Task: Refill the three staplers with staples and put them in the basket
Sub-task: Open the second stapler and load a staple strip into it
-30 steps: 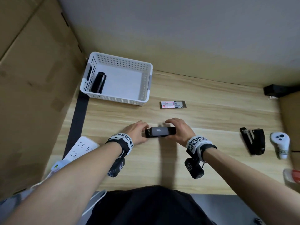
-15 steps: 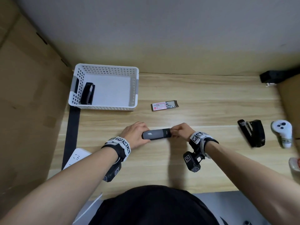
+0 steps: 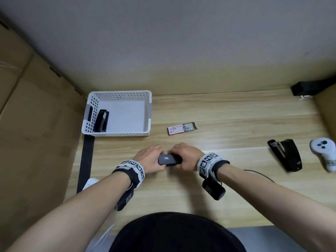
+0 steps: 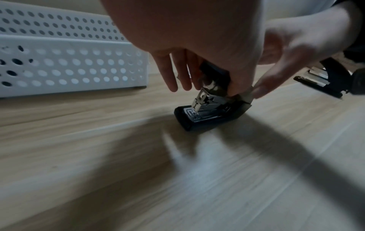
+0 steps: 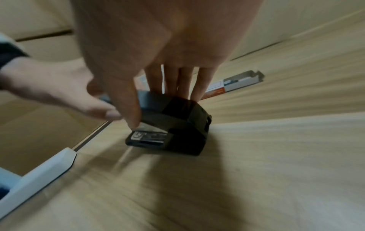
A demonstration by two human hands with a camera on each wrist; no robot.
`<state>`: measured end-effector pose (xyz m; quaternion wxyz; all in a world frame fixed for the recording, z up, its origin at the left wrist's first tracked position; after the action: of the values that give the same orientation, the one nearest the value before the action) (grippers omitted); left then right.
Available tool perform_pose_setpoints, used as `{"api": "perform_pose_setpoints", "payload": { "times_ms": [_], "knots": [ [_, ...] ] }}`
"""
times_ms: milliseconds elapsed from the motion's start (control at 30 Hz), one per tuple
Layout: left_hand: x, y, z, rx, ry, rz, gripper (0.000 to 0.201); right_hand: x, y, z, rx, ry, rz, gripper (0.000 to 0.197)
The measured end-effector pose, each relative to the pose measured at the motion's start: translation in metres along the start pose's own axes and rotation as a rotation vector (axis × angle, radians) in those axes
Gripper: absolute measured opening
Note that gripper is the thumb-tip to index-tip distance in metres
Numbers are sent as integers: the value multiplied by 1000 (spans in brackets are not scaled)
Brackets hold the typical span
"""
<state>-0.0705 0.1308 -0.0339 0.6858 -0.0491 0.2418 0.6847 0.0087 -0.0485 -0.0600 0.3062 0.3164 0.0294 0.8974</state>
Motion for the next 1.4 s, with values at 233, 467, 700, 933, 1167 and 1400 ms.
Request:
{"api": "perform_pose_setpoints", "payload": {
  "times_ms": [233, 467, 700, 933, 1167, 1400],
  "knots": [
    [4, 11, 6, -30, 148, 75, 40, 5, 8, -2, -184, 16, -42, 38],
    [7, 11, 5, -56, 136, 147, 38, -3, 28, 12, -304, -343, -280, 44],
    [9, 8, 4, -48, 29, 247, 51, -15, 38, 27, -372, -709, -370, 44],
    [-2, 1, 11, 81, -162, 214, 36, -20, 54, 34, -422, -1018, -416, 30],
    [-20, -6, 16, 137, -182, 198, 38, -31, 58, 31, -466, -877, -427, 49],
    [-32, -7, 18, 73, -285, 189, 36, -48, 59, 36, -515, -805, -436, 46]
  ]
}}
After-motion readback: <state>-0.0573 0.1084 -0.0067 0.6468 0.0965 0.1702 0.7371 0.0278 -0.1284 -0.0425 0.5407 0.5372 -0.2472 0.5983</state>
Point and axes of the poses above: each hand's wrist, its own y-axis away from the middle knuckle, its own z-axis out of the back of the hand, x = y × z, the point moved 1 cm from there along -y, towards the middle knuckle, and after that the axes turned 11 degrees about -x, right-handed, at the moved point
